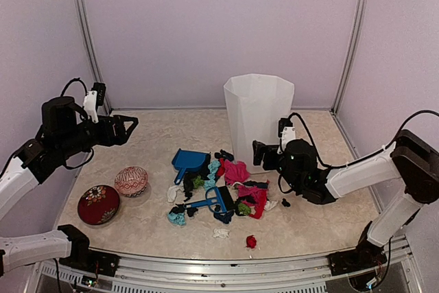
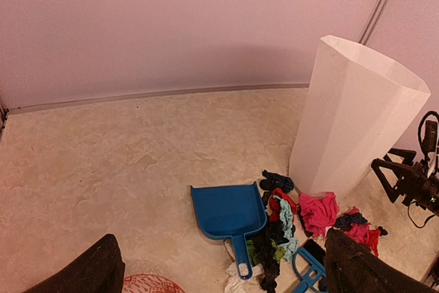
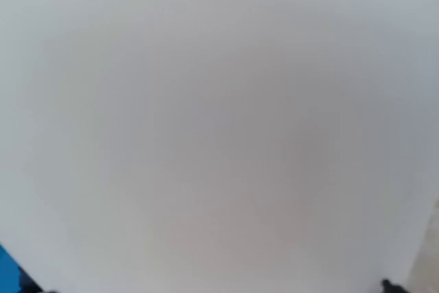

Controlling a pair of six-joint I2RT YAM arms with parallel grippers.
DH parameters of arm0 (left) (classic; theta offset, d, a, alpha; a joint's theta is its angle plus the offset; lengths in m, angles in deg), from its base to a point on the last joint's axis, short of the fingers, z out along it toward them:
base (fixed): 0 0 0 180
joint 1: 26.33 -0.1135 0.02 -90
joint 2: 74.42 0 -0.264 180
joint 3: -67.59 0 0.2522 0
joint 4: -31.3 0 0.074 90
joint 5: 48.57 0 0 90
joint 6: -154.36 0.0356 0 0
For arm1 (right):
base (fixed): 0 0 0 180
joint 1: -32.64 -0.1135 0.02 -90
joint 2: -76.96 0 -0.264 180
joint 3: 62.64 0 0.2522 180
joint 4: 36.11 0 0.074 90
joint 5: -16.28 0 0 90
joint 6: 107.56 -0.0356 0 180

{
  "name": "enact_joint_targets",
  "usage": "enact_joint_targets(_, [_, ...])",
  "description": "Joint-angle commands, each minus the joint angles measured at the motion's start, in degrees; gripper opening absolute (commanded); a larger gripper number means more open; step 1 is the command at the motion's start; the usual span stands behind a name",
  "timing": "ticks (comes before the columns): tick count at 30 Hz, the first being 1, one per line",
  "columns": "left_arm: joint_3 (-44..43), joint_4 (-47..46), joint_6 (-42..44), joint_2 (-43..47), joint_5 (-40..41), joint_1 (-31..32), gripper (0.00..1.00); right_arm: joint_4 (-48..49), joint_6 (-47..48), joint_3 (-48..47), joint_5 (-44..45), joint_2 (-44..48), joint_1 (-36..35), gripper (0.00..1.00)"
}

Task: Sweep away the paper scraps from the table
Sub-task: Move the trash bin to the center of the board.

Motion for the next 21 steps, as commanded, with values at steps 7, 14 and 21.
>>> enact_joint_targets(7, [0.8,-1.5,-0.3,0.3,-0.3,-0.3,0.99,4.9,3.2,-4.1,1.3,-6.0,2.1,1.0])
enact_joint_targets(14, [0.7,-1.5,-0.3,-0.1,-0.3,-0.5,0.99,4.6,0.8,-2.0,0.6,-6.0,2.1,1.0])
enact_joint_targets(21, [0.7,-1.5,-0.3,-0.3,-0.2,-0.6,0.99,4.0,-4.3,2.1,-0.3,-5.1,2.2,1.0])
